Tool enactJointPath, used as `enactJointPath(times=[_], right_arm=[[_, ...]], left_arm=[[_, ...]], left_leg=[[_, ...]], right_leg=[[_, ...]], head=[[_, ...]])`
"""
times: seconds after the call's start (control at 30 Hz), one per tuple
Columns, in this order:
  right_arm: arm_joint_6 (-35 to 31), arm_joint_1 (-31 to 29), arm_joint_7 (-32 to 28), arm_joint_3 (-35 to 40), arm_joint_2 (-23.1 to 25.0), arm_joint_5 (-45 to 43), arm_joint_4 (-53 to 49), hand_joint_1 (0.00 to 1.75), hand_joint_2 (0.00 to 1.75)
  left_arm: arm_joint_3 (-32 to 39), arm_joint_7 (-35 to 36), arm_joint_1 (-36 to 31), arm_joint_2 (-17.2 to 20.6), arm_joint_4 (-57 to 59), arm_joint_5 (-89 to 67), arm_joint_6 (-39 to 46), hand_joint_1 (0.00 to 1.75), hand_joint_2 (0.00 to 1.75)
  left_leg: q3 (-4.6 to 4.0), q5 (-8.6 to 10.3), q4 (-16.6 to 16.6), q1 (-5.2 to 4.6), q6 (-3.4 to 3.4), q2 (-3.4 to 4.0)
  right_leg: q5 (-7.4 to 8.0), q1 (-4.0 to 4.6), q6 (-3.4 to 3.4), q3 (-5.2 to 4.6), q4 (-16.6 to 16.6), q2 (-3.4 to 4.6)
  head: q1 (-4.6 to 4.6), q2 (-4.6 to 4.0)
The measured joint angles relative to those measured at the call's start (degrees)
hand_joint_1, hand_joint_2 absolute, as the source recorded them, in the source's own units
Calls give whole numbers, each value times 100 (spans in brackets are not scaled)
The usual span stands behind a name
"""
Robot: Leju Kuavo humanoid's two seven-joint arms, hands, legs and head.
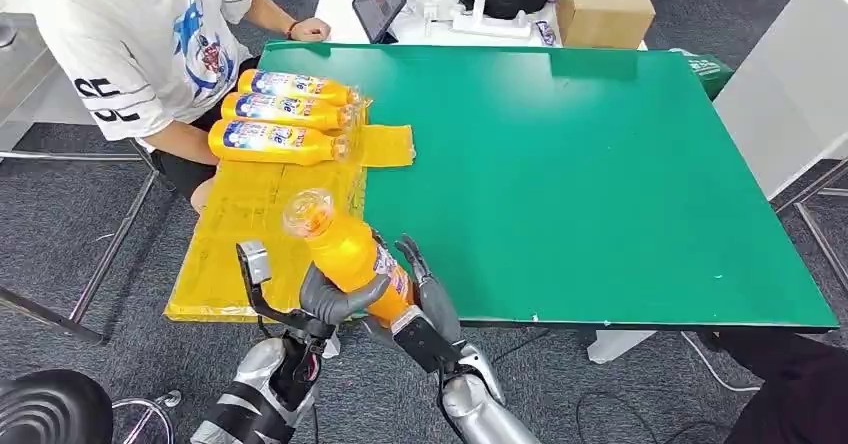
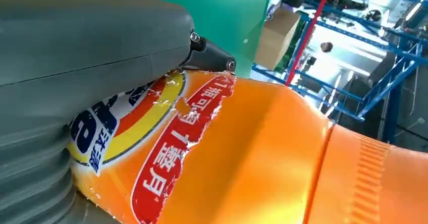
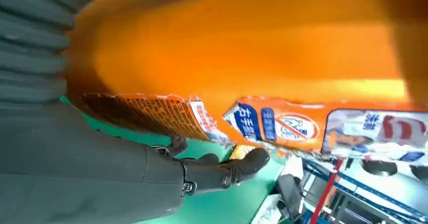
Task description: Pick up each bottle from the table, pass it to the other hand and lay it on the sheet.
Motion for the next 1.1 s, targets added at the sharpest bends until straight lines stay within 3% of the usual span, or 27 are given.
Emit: enactJointPath(times=[0.23, 0.57, 0.63, 0.83, 0.93, 1.1], right_arm=[[6, 2, 0, -7, 0, -37, -48, 0, 0], [1064, 204, 52, -245, -74, -634, -1282, 0, 0], [810, 299, 31, -341, -68, -756, -1721, 0, 0], [-158, 539, 11, -522, -61, -1012, -2847, 0, 0], [-814, 644, 4, -568, -63, -1220, -3496, 0, 0], [-1294, 809, 4, -747, -59, -1464, -4395, 0, 0]], left_arm=[[4, -78, 0, 0, -35, -110, 163, 175, 175], [518, -1089, -374, 9, -319, -2588, 3510, 175, 175], [753, -1213, -606, 70, -210, -3450, 4416, 175, 175], [1259, -1235, -1169, 243, 482, -4621, 5381, 175, 175], [1493, -985, -1434, 319, 997, -5658, 5571, 175, 175], [1779, -207, -1809, 415, 1865, -7394, 5600, 175, 175]], left_leg=[[0, 0, 0, 0, 0, 1], [0, 2, 0, 1, 0, 1], [1, 2, 0, 1, -1, 0], [0, 3, 0, 1, -1, -1], [0, 3, 1, 1, -1, 1], [0, 2, 0, 1, -1, 2]], right_leg=[[0, 0, 0, 0, 0, 0], [1, 1, -1, -1, 1, 0], [1, 1, -1, 0, 1, 0], [1, 0, -1, -1, 2, 0], [1, 0, -1, -1, 2, 1], [1, 0, -1, -2, 1, 1]], head=[[0, 0], [2, 0], [-2, 0], [0, 0], [0, 0], [0, 0]])
